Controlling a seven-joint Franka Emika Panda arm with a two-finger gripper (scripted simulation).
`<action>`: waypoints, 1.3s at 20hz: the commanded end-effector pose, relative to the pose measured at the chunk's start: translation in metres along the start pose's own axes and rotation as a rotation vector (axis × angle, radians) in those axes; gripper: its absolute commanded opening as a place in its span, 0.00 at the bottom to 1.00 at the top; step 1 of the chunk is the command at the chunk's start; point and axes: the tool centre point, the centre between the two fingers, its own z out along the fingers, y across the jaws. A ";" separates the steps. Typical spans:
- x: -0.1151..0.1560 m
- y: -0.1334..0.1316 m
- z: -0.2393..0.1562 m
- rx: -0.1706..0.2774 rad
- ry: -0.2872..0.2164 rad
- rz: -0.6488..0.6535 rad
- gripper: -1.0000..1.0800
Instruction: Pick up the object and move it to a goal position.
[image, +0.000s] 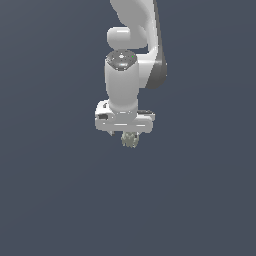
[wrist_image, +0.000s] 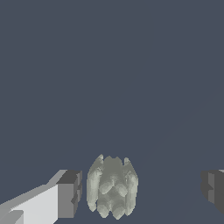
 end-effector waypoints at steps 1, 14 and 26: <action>0.000 0.000 0.000 0.000 0.000 0.000 0.96; -0.001 0.022 0.001 0.003 0.004 0.007 0.96; -0.006 0.019 0.006 0.002 0.002 -0.100 0.96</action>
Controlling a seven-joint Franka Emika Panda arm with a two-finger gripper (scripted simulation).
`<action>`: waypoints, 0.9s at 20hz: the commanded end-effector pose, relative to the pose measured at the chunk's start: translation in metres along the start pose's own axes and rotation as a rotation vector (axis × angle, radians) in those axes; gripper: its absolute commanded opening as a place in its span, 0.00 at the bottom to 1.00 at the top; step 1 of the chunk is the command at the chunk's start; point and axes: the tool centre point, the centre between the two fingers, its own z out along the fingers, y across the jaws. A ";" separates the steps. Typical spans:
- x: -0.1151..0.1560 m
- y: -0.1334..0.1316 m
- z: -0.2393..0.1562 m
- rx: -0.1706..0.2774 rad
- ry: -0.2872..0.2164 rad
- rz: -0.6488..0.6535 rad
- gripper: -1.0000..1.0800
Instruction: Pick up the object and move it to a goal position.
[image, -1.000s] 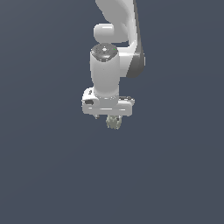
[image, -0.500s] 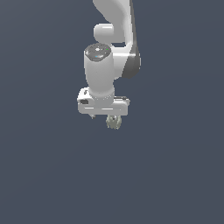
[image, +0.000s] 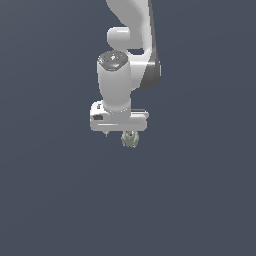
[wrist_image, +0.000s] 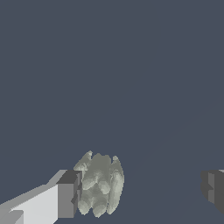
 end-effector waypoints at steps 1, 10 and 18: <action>-0.002 -0.001 0.002 0.000 -0.001 -0.040 0.96; -0.012 -0.008 0.011 0.000 -0.006 -0.256 0.96; -0.022 -0.015 0.019 0.000 -0.010 -0.483 0.96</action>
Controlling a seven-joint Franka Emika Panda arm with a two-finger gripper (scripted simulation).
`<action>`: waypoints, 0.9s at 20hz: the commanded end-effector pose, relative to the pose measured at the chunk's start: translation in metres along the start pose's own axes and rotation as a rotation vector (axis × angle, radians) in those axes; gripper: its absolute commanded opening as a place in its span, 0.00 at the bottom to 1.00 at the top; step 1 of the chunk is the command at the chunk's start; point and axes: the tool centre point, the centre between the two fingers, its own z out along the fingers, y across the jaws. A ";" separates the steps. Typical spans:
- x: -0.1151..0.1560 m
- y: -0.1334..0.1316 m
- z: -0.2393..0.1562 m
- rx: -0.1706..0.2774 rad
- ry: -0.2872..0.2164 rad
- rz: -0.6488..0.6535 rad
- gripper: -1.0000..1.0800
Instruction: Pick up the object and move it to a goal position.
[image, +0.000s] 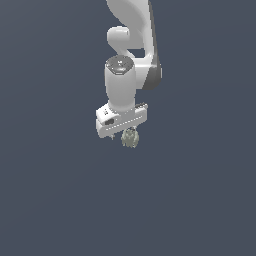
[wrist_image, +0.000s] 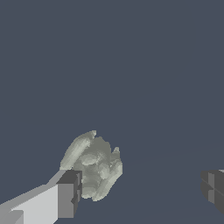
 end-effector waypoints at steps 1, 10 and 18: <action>-0.002 -0.004 0.003 0.000 -0.001 -0.073 0.96; -0.009 -0.016 0.012 0.002 -0.005 -0.330 0.96; -0.016 -0.028 0.020 0.004 -0.008 -0.559 0.96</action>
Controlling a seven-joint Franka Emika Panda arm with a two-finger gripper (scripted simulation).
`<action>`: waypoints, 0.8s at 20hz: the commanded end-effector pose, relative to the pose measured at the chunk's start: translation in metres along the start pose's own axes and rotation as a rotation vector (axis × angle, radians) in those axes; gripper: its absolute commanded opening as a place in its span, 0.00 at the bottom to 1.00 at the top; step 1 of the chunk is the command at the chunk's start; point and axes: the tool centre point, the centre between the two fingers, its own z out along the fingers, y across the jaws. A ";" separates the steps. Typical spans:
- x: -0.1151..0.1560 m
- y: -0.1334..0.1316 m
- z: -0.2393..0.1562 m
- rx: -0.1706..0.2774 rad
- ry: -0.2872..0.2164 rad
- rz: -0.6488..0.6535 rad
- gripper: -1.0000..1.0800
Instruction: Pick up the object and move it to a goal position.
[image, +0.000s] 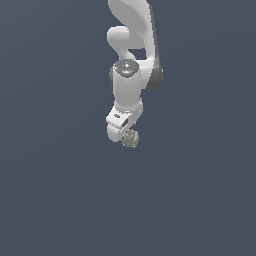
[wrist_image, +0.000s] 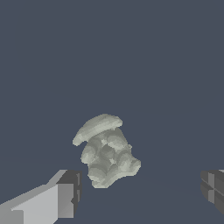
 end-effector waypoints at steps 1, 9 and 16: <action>0.000 -0.004 0.002 0.001 -0.001 -0.074 0.96; 0.000 -0.017 0.009 0.002 -0.002 -0.280 0.96; 0.000 -0.023 0.013 0.003 -0.002 -0.388 0.96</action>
